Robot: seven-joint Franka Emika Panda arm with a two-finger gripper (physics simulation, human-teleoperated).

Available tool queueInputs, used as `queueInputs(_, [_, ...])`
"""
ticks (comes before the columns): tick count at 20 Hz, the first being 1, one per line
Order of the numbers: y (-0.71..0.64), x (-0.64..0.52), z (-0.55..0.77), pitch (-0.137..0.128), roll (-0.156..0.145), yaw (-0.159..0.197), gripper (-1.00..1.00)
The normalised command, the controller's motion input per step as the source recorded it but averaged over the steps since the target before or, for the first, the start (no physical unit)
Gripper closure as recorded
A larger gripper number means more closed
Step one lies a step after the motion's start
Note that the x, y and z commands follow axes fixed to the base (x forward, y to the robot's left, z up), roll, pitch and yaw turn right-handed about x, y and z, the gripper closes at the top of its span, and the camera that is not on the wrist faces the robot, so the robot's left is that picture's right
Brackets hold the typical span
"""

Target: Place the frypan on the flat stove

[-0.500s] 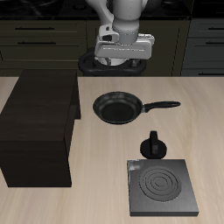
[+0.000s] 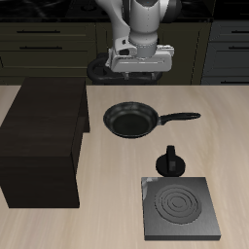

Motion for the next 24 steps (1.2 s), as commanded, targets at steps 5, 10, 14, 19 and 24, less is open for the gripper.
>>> queueInputs(5, [0.10, -0.09, -0.18, -0.010, 0.019, 0.018, -1.00])
queueInputs(10, [0.17, -0.20, -0.27, -0.058, 0.019, 0.014, -1.00])
queueInputs(14, [0.09, -0.08, -0.20, 0.009, 0.029, 0.022, -1.00])
queueInputs(19, [0.02, 0.01, -0.28, -0.015, -0.005, 0.058, -1.00])
queueInputs(24, [0.01, 0.02, -0.15, -0.016, -0.009, 0.013, -1.00])
